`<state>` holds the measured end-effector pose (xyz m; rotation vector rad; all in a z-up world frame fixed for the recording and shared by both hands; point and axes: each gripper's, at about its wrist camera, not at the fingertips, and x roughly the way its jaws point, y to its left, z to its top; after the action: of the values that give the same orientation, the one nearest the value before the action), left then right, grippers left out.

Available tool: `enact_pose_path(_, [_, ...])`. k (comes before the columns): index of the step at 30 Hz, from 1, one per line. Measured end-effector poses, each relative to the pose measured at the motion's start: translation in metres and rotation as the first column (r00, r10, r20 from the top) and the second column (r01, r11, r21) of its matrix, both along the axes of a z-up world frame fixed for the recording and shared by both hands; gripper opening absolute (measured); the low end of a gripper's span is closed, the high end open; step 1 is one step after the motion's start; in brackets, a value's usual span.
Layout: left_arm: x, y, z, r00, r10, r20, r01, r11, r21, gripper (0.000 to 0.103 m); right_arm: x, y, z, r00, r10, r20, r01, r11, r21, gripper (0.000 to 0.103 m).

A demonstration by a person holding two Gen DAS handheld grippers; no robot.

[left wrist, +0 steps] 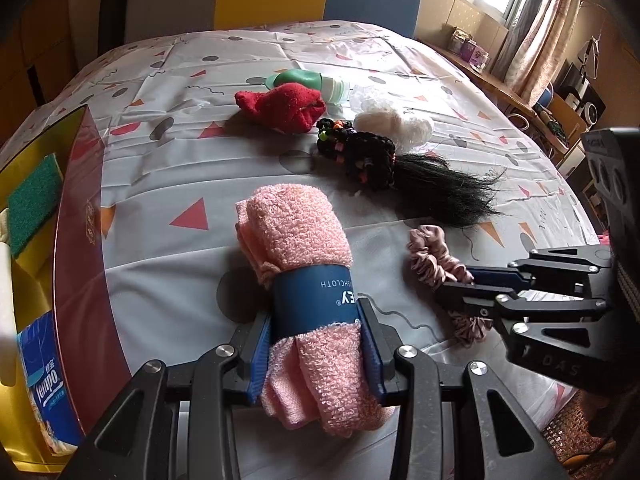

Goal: Organize soft objects
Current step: 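Hold the pink towel with the left tool while the right tool grasps the pink satin scrunchie, then carry the pink towel over the tray with the left tool while the right tool holds the scrunchie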

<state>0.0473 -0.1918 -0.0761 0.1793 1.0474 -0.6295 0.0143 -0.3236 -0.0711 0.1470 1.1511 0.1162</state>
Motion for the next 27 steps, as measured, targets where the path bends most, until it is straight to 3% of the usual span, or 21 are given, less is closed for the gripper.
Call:
enact_pose_path(3, [0.0, -0.001, 0.0, 1.0, 0.005, 0.007, -0.006, 1.0, 0.004, 0.04, -0.001, 0.002, 0.0, 1.0, -0.002, 0.007, 0.002, 1.0, -0.003, 0.018])
enact_pose_path(9, [-0.004, -0.003, -0.001, 0.999, 0.005, 0.036, -0.006, 1.0, 0.025, 0.04, -0.003, 0.016, 0.0, 0.998, 0.053, 0.031, -0.05, 0.995, -0.092, 0.021])
enact_pose_path(19, [-0.008, -0.004, -0.002, 0.998, 0.016, 0.065, -0.019, 0.999, 0.033, 0.039, -0.003, 0.017, -0.003, 0.996, 0.078, 0.039, -0.072, 0.989, -0.131, 0.021])
enact_pose_path(27, [-0.018, -0.008, 0.006, 0.992, 0.018, 0.127, -0.029, 0.996, 0.084, 0.034, -0.003, 0.02, -0.004, 0.994, 0.088, 0.061, -0.077, 0.984, -0.159, 0.021])
